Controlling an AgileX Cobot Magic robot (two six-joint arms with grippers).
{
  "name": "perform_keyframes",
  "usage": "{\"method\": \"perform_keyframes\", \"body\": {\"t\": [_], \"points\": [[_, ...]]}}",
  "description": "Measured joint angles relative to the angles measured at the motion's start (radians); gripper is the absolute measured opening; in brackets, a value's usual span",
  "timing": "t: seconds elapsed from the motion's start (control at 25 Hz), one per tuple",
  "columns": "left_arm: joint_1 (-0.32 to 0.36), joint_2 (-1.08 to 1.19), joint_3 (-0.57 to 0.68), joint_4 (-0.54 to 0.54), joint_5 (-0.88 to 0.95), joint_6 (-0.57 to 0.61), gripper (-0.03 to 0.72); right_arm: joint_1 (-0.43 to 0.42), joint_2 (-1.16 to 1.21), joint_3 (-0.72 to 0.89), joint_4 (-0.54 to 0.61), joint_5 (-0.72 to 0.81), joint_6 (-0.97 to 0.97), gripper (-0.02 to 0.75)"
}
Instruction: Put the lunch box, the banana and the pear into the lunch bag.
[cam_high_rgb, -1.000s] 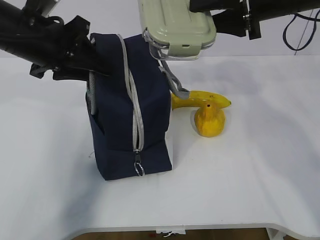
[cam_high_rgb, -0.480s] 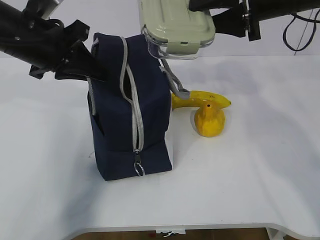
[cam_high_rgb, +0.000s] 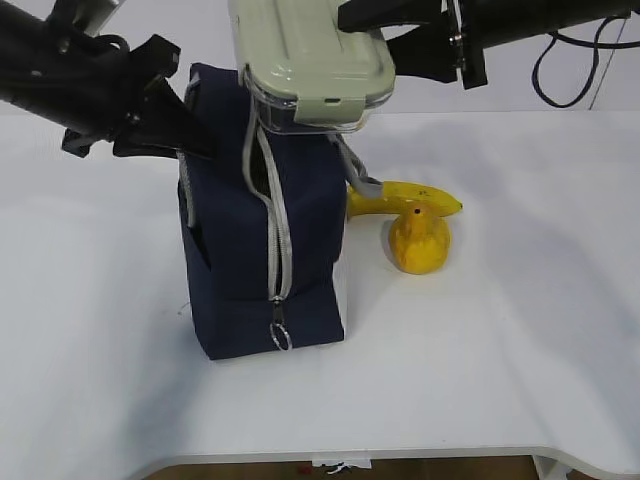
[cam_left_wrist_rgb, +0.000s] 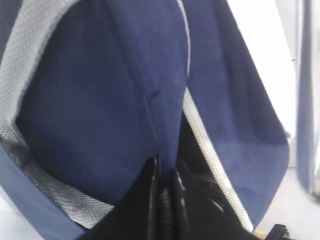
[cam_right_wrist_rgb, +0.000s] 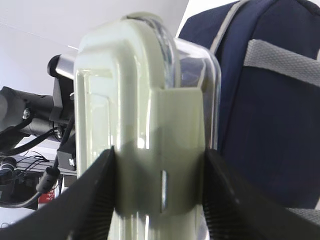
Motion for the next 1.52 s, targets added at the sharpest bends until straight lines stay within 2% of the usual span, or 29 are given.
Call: {"method": "perform_keyframes", "body": {"t": [0.24, 0.52, 0.96, 1.28, 1.52], "points": [[0.0, 0.0, 0.0, -0.01, 0.0, 0.004, 0.007, 0.004, 0.0, 0.0, 0.0, 0.0, 0.001, 0.363], [0.0, 0.0, 0.0, -0.01, 0.0, 0.006, 0.007, 0.056, 0.016, 0.0, 0.0, 0.0, 0.001, 0.363], [0.0, 0.0, -0.002, -0.014, 0.012, 0.01, 0.007, 0.06, 0.109, -0.002, -0.037, -0.052, 0.002, 0.363], [0.0, -0.028, -0.002, -0.016, 0.04, 0.024, 0.006, 0.06, 0.123, -0.007, -0.214, -0.165, 0.004, 0.363], [0.0, -0.037, -0.002, -0.016, 0.05, 0.077, 0.006, 0.079, 0.123, -0.007, -0.211, -0.174, 0.004, 0.363]]}}
